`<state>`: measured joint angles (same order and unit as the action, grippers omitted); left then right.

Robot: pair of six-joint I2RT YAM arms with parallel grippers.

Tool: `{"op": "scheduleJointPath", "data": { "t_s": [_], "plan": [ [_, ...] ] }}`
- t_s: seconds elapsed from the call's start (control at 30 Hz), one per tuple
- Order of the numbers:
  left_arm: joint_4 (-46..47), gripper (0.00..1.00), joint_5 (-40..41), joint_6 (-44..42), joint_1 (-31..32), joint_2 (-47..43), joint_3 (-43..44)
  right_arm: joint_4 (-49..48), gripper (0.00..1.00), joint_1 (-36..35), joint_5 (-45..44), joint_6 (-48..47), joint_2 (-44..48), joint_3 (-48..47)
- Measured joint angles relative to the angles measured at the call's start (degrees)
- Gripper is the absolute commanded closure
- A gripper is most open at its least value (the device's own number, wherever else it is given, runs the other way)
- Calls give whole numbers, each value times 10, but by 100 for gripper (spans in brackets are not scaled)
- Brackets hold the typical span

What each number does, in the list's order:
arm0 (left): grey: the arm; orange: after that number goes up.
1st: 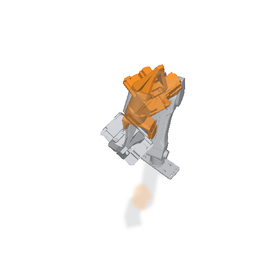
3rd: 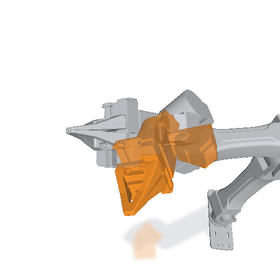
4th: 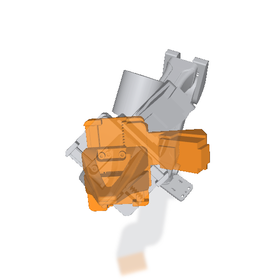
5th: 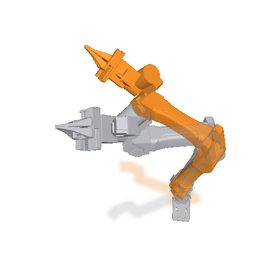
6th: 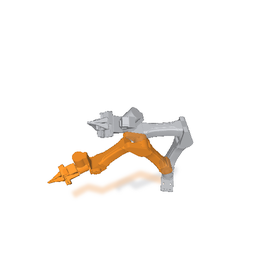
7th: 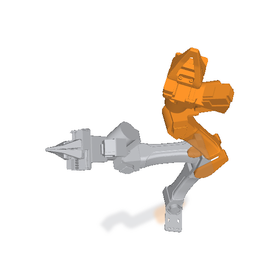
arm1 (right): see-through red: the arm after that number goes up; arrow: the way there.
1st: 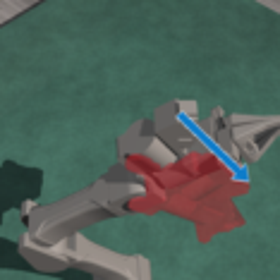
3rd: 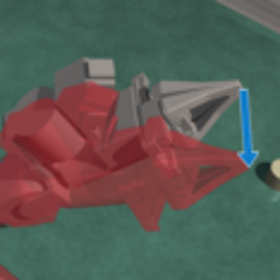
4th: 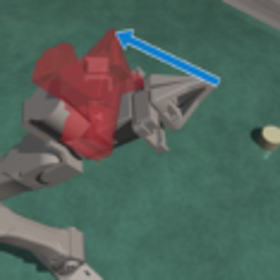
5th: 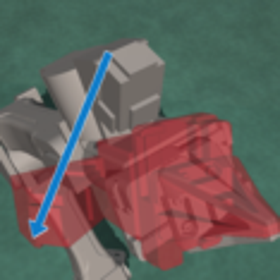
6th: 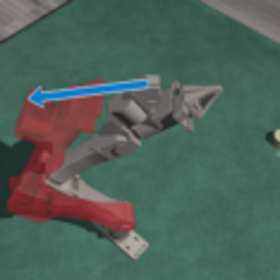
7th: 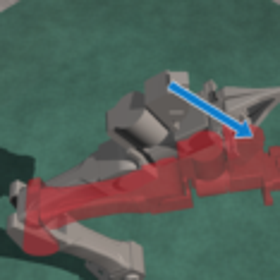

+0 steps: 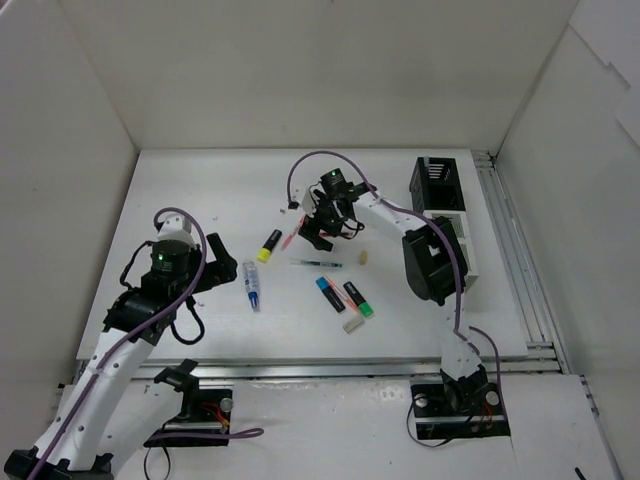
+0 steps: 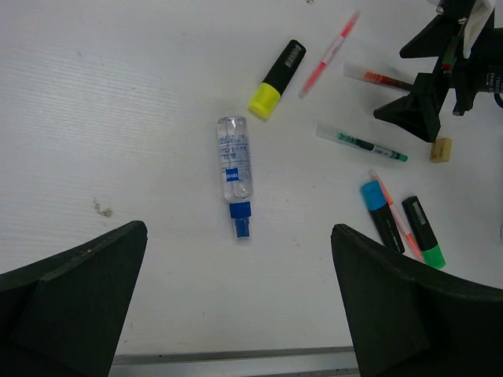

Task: Sort the stationery into containers
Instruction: Pick up the pen from the center of the board.

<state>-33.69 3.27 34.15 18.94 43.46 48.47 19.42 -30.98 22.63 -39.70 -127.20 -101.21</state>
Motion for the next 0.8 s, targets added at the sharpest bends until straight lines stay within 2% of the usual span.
{"op": "scheduleJointPath", "data": {
  "t_s": [0.03,0.13,0.23,0.3,0.47,0.57,0.67,0.8],
  "plan": [
    [0,1,0,0,0,4,0,6,13,0,-2,-1,-12,-8],
    [0,1,-2,0,-1,10,0,21,30,1,-10,-6,-35,-26],
    [0,1,-3,0,-4,11,0,31,53,1,-18,-8,-48,-45],
    [0,1,-2,0,-6,11,0,36,64,1,-23,-9,-49,-51],
    [1,1,-2,-1,-6,10,0,44,81,-3,-31,-10,-49,-57],
    [3,1,-2,-4,-6,10,0,48,83,-5,-36,-12,-49,-57],
    [7,0,-2,-7,-6,10,0,53,72,-8,-39,-13,-49,-57],
    [9,1,-5,-11,-6,16,0,57,72,-15,-51,-19,-49,-57]
  ]
}}
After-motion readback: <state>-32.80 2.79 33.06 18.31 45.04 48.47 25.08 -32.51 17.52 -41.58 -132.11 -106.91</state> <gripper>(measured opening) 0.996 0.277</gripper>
